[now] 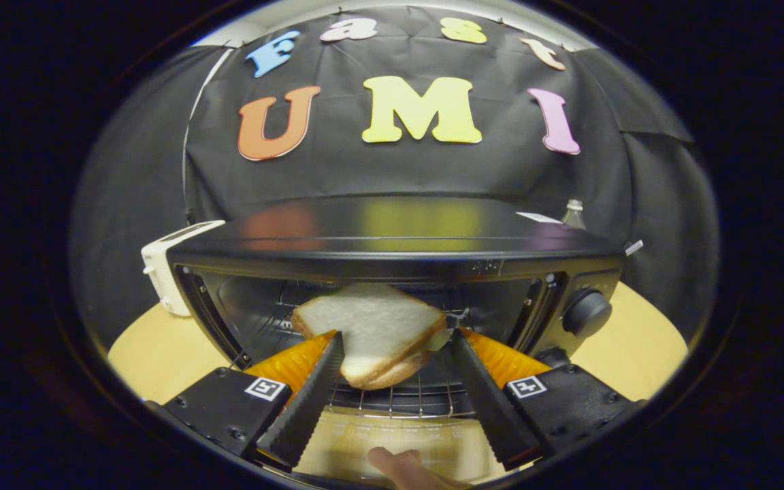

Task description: Open the toaster oven, put the food inside, and close the toaster oven door.

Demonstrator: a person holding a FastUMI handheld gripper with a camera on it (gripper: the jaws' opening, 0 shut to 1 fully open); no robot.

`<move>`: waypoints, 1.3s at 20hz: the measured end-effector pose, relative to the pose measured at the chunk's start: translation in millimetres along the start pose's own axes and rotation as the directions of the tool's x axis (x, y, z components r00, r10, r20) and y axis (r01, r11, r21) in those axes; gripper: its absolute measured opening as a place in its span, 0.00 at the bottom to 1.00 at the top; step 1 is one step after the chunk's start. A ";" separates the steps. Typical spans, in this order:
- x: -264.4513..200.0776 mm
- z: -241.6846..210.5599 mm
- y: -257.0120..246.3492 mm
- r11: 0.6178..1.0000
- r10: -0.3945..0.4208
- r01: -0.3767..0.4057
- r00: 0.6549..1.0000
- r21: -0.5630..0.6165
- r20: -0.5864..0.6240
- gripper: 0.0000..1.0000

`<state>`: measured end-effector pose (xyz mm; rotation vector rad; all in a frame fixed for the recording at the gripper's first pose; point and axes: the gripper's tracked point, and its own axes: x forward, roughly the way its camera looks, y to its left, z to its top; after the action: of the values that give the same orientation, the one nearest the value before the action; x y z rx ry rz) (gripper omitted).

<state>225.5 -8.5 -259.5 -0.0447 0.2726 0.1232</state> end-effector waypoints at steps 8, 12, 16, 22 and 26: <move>-63.4 -50.9 26.3 0.999 0.045 -0.044 0.994 0.016 -0.098 1.00; -100.3 -73.4 36.3 0.998 0.030 -0.031 0.999 -0.049 -0.034 1.00; -130.2 -92.8 51.2 0.989 0.012 -0.014 1.000 -0.148 -0.013 1.00; -135.6 -117.9 62.3 0.996 0.012 -0.021 0.995 -0.092 -0.102 1.00; -133.8 -124.7 50.7 0.998 -0.037 0.029 0.989 -0.059 -0.141 1.00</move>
<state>58.0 18.8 -344.5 -0.1144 0.4105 0.0947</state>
